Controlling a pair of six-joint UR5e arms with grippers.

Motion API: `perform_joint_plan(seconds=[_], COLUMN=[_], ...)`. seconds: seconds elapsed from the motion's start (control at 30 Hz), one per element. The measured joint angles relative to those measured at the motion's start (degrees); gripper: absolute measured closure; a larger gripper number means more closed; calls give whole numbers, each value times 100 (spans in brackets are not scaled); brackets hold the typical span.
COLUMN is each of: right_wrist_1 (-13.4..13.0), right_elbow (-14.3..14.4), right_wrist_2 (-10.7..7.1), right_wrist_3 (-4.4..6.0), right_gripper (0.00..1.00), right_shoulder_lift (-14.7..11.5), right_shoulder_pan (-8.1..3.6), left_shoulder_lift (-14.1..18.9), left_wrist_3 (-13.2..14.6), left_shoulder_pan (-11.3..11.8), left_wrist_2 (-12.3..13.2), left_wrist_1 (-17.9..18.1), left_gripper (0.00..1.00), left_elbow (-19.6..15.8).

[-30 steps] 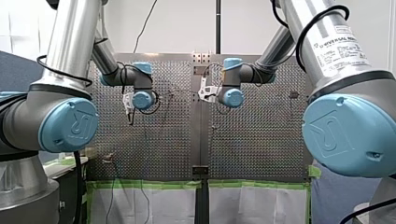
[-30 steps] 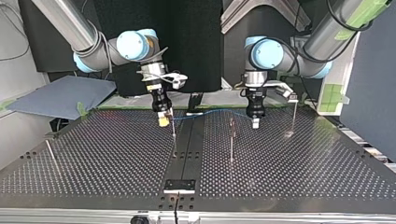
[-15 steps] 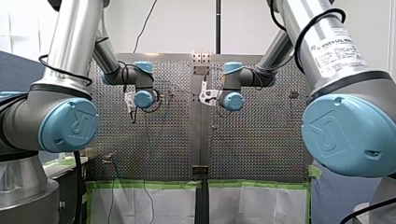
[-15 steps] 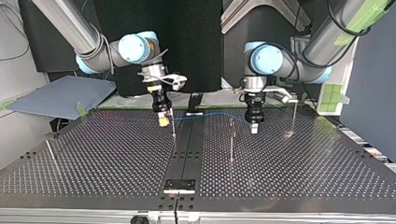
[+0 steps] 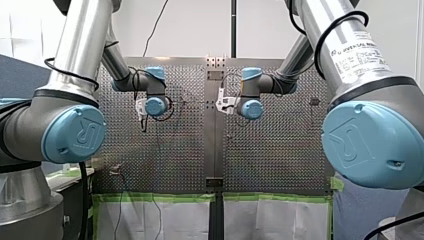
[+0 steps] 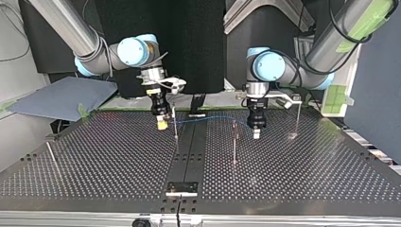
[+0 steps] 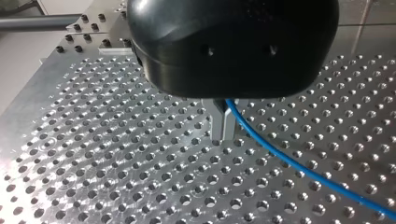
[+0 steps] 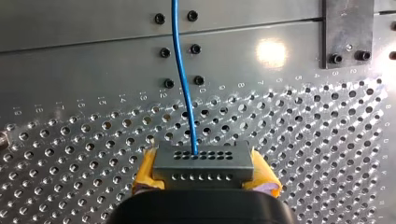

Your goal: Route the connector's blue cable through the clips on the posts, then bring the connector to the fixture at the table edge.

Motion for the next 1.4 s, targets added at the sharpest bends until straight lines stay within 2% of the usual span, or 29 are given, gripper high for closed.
perform_joint_plan(seconds=[0.37,0.8,1.0,1.4], right_wrist_1=[47,102,119,191], right_elbow=[-100,-115,-181,-263], right_wrist_2=[-3,-13,-88,-61], right_wrist_3=[-12,-92,-69,-44], right_gripper=[100,100,100,100], right_shoulder_lift=[7,8,8,8], right_shoulder_pan=[-16,84,89,29], left_shoulder_lift=[-1,-2,-2,-2], left_wrist_3=[13,26,26,26], left_shoulder_pan=[6,-20,-1,47], left_wrist_2=[32,26,27,45], left_wrist_1=[-135,-179,-178,-183], left_gripper=[100,100,100,100], left_elbow=[118,125,125,133])
